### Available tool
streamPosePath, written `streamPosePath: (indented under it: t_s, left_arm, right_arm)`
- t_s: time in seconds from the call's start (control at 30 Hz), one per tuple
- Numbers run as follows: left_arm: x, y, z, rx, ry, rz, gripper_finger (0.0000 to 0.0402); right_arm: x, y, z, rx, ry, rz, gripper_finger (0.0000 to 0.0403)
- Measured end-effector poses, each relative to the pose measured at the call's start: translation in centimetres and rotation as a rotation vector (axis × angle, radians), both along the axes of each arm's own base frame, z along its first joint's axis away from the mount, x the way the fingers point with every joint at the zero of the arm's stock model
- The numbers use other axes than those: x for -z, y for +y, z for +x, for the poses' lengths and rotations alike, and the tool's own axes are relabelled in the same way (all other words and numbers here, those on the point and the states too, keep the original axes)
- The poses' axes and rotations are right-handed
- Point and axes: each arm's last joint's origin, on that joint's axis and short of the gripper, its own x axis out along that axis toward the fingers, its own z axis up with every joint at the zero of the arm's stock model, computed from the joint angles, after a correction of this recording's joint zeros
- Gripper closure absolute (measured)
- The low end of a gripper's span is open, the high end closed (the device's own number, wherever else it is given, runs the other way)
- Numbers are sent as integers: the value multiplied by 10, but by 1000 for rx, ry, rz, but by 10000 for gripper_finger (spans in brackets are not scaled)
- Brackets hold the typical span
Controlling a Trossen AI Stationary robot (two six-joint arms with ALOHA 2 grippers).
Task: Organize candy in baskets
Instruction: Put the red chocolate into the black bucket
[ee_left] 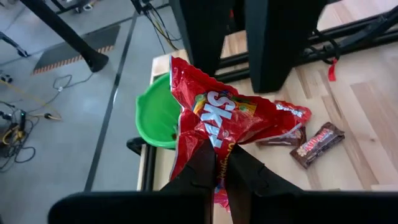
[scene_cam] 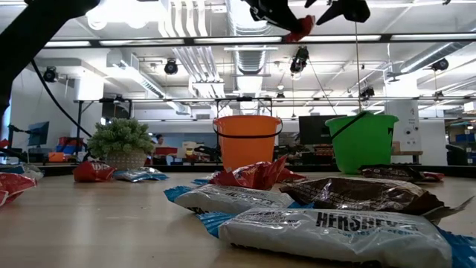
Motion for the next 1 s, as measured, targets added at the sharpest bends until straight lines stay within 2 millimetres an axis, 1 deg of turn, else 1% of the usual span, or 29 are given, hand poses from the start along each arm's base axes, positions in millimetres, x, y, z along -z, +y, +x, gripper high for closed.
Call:
streamPosePath:
  t_s: [0.2, 0.33, 0.47, 0.6, 0.7, 0.8, 1.0]
  left_arm:
    - [-5, 0, -3, 2, -13, 7, 401]
    - [-6, 0, -3, 4, -18, 10, 401]
    - [-7, 0, -2, 7, -28, 18, 401]
    - [-8, 0, -2, 8, -41, 23, 401]
    - [-8, 0, -2, 9, -41, 23, 401]
    - [-8, 0, -1, 9, -43, 24, 401]
    - [-9, 0, -1, 8, -57, 28, 401]
  right_arm:
    - [3, -4, 6, 35, 20, -25, 188]
    - [1, -5, 10, 33, -23, -43, 188]
    - [0, -5, 10, 33, -28, -46, 189]
    - [0, -6, 10, 35, -33, -51, 202]
    - [0, -6, 10, 36, -31, -52, 223]
    - [0, -6, 10, 51, -26, -64, 254]
    - [1, -7, 11, 46, -19, -78, 346]
